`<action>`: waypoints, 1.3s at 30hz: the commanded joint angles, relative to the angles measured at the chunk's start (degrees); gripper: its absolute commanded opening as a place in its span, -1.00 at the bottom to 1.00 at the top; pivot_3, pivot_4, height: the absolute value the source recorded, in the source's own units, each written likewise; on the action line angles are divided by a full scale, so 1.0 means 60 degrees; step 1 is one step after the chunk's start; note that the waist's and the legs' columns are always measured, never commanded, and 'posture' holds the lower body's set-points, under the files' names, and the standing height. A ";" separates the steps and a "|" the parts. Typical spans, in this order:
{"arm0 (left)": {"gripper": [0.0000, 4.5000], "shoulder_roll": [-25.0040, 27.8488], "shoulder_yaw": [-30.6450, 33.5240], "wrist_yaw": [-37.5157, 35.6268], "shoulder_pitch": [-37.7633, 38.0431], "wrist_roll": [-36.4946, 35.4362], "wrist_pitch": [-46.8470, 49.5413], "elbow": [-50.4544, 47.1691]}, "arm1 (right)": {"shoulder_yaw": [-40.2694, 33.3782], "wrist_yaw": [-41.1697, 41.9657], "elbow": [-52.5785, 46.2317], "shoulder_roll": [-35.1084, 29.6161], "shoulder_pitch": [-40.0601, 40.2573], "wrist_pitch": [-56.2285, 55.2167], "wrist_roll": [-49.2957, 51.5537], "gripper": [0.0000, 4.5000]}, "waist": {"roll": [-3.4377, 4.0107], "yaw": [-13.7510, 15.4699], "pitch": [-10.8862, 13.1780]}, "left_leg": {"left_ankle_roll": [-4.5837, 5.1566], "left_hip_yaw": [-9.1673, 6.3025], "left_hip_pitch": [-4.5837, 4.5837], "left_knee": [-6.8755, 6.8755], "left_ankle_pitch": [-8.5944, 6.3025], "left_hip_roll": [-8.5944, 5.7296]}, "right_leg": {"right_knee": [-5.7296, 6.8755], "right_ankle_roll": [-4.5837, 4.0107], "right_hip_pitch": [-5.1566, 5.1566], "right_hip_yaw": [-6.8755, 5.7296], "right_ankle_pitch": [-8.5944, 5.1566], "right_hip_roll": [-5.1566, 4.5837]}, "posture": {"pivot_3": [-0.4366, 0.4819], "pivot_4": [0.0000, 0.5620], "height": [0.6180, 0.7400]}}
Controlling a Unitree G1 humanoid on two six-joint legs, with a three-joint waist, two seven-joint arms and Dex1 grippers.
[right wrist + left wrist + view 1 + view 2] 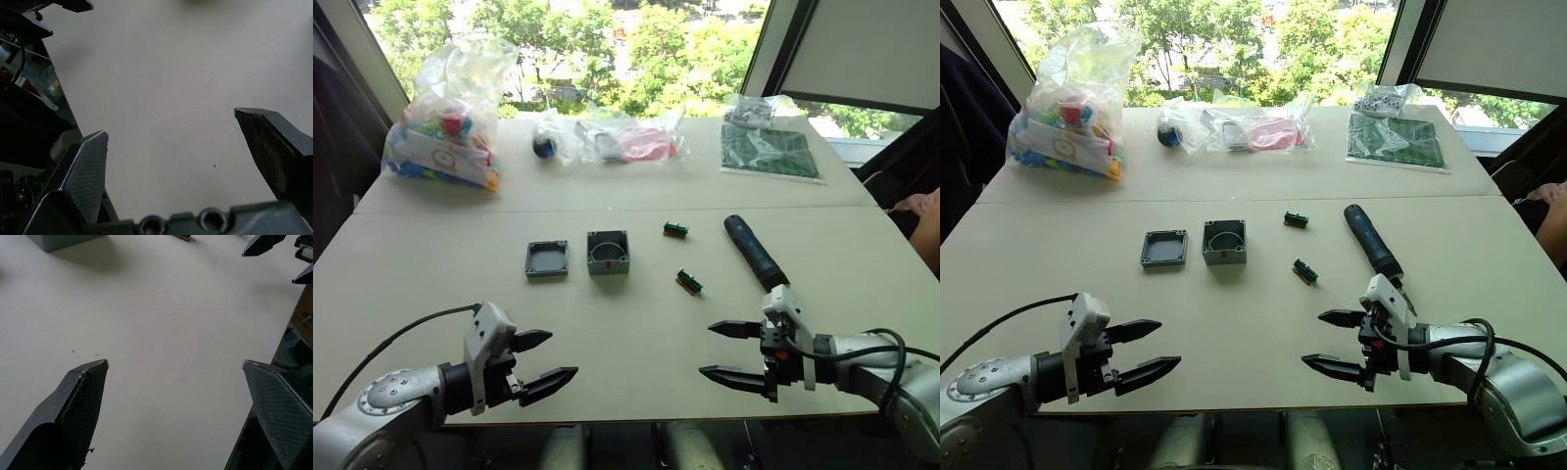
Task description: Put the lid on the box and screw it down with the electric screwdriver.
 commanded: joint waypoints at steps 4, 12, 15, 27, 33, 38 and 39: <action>1.00 -0.0048 0.0124 0.0083 -0.0013 0.0037 -0.0160 -0.0243 | 0.0046 0.0046 -0.0067 -0.0059 -0.0071 -0.0163 -0.0085 0.96 | 0.0001 0.0005 0.0000 | 0.0000 0.0000 0.0000 0.0000 0.0000 0.0000 | 0.0000 0.0000 0.0000 0.0000 0.0000 0.0000 | -0.05 -0.47 1.00; 1.00 -0.0002 0.0398 0.0049 0.0009 -0.0551 0.0151 -0.0210 | -0.0023 0.0082 0.0027 0.0024 -0.0157 -0.0034 0.0101 0.96 | 0.0001 0.0000 0.0000 | 0.0000 0.0000 0.0000 0.0001 0.0000 0.0000 | 0.0000 0.0000 0.0000 0.0000 0.0000 0.0001 | -0.05 -0.47 1.00; 1.00 0.0115 0.0479 0.0122 -0.0091 -0.0685 0.0303 -0.0254 | -0.0027 0.0168 0.0117 0.0049 -0.0224 -0.0017 0.0195 0.96 | 0.0001 0.0004 -0.0001 | 0.0000 0.0000 0.0000 0.0001 0.0000 0.0001 | 0.0000 -0.0001 0.0001 0.0000 0.0000 0.0000 | -0.05 -0.47 1.00; 1.00 0.3831 -0.0439 -0.2351 -0.5942 0.0455 0.0525 0.2767 | -0.0595 -0.0992 -0.0411 0.0319 -0.3137 0.2717 0.3361 0.96 | -0.0008 0.0015 0.0009 | 0.0007 -0.0011 -0.0011 0.0028 -0.0004 -0.0001 | 0.0012 0.0001 0.0001 -0.0018 -0.0003 0.0006 | -0.05 -0.47 1.00; 1.00 0.2987 -0.4158 -0.3907 -1.0761 0.3574 -0.0379 0.5877 | -0.0088 -0.1606 -0.0514 0.0591 -0.3965 0.2474 0.2790 0.96 | -0.0003 0.0088 0.0007 | 0.0012 -0.0012 -0.0026 0.0039 -0.0007 -0.0021 | -0.0005 0.0037 0.0009 -0.0018 0.0014 0.0000 | -0.05 -0.47 1.00; 1.00 0.0986 -0.6659 -0.6042 -1.3159 0.5349 -0.1509 0.8388 | 0.1017 -0.2463 -0.1022 0.0776 -0.3886 0.1565 0.0983 0.96 | -0.0008 0.0186 0.0009 | 0.0021 -0.0018 -0.0048 0.0064 -0.0011 -0.0020 | 0.0011 0.0047 -0.0009 -0.0019 0.0012 0.0009 | -0.05 -0.47 1.00; 1.00 0.0646 -0.6837 -0.6195 -1.3317 0.5588 -0.1877 0.8841 | 0.1103 -0.2729 -0.1093 0.0925 -0.3787 0.1543 0.0836 0.96 | -0.0008 0.0183 0.0009 | 0.0021 -0.0016 -0.0047 0.0065 -0.0011 -0.0020 | 0.0015 0.0046 -0.0010 -0.0017 0.0011 0.0008 | -0.05 -0.47 1.00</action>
